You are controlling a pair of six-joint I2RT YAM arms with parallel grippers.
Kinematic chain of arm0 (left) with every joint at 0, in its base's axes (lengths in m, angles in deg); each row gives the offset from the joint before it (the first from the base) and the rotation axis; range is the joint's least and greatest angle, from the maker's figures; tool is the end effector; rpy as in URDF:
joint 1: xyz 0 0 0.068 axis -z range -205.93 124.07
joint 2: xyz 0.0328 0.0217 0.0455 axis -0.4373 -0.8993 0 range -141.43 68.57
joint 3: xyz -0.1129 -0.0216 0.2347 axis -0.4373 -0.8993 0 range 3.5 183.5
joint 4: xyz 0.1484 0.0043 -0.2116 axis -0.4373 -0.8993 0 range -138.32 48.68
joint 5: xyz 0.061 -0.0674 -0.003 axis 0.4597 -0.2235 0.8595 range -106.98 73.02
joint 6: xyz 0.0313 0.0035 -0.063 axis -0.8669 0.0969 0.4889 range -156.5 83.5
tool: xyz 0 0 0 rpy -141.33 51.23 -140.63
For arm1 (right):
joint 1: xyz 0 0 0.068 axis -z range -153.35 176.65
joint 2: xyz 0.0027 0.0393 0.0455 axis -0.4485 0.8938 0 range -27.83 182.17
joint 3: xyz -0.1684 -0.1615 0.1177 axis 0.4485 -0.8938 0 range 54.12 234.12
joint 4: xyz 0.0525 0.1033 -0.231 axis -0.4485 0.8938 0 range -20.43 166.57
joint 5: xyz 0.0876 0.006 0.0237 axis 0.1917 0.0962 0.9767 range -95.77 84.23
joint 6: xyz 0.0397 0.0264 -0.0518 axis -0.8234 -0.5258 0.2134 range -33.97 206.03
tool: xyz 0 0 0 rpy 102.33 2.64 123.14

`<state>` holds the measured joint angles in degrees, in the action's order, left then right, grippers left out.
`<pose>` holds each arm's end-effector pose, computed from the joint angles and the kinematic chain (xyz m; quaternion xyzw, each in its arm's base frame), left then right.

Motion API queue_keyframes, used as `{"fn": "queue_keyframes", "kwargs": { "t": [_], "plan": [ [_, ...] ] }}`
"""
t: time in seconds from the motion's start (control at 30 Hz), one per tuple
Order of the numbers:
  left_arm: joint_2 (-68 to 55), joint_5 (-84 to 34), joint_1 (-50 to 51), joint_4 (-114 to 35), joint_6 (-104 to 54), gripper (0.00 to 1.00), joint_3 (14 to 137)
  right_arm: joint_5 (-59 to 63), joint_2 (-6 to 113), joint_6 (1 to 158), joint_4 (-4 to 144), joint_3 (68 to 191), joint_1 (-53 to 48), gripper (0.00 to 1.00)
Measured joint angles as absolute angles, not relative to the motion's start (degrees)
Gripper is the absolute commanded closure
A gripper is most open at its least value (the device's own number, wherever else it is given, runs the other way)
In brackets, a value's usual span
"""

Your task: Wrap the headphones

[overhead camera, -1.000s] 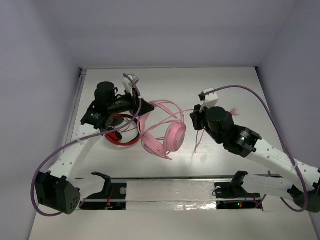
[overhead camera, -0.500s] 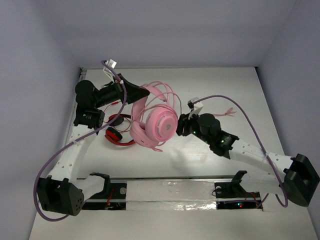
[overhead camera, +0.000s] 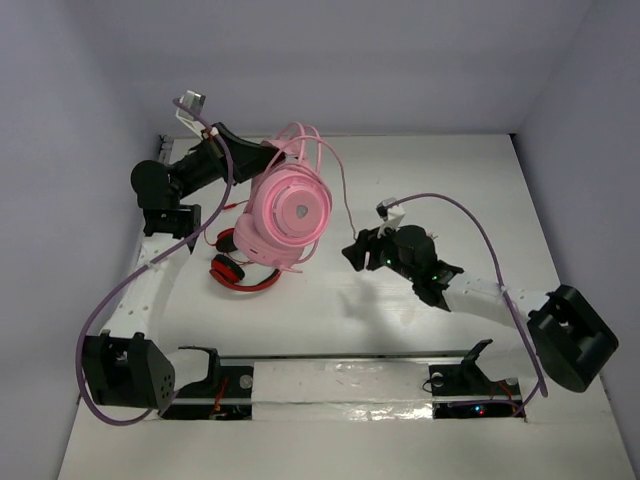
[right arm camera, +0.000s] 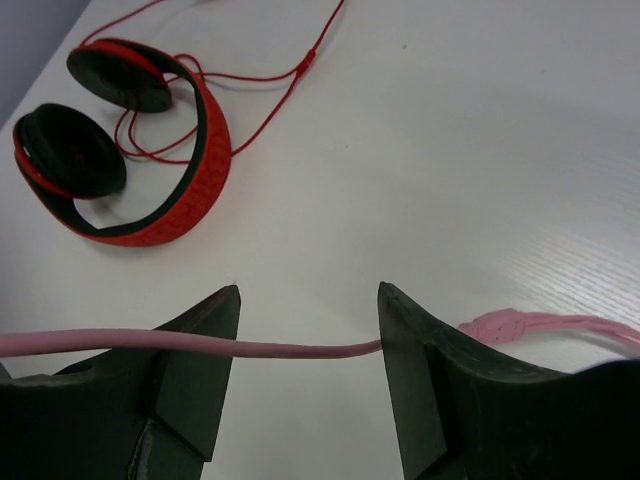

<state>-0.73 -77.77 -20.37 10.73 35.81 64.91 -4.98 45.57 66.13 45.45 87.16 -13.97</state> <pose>0.2459 -0.0746 0.4468 0.2045 0.5368 -0.6525 0.4942 0.2253 0.1942 0.2075 -0.1480 0.7861 0.3072 0.5155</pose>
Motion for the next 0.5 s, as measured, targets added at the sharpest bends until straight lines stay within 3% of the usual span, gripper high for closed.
{"fn": "queue_keyframes", "kwargs": {
  "t": [0.2,0.3,0.37,0.4,0.43,0.5],
  "plan": [
    [-0.8,-77.4,-21.0,11.3,37.3,1.0,67.0,-3.2,51.6,66.1,44.6,87.7,-13.8,0.4],
    [-0.8,-77.0,-21.2,12.1,38.4,1.0,67.2,-3.0,54.6,66.1,43.9,88.3,-13.8,0.47],
    [-0.8,-76.7,-21.5,12.6,39.3,1.0,67.2,-3.0,55.7,66.1,43.7,88.6,-13.8,0.63],
    [-0.8,-76.5,-21.7,12.8,39.7,1.0,67.2,-3.0,56.2,66.1,43.7,88.8,-13.8,0.74],
    [-0.8,-76.3,-22.0,13.0,40.1,1.0,67.2,-3.0,56.6,66.0,43.6,89.0,-13.8,0.93],
    [-0.9,-75.6,-22.5,13.2,40.3,1.0,67.2,-2.5,57.0,65.2,43.1,89.2,-13.8,1.0]
  ]
}}
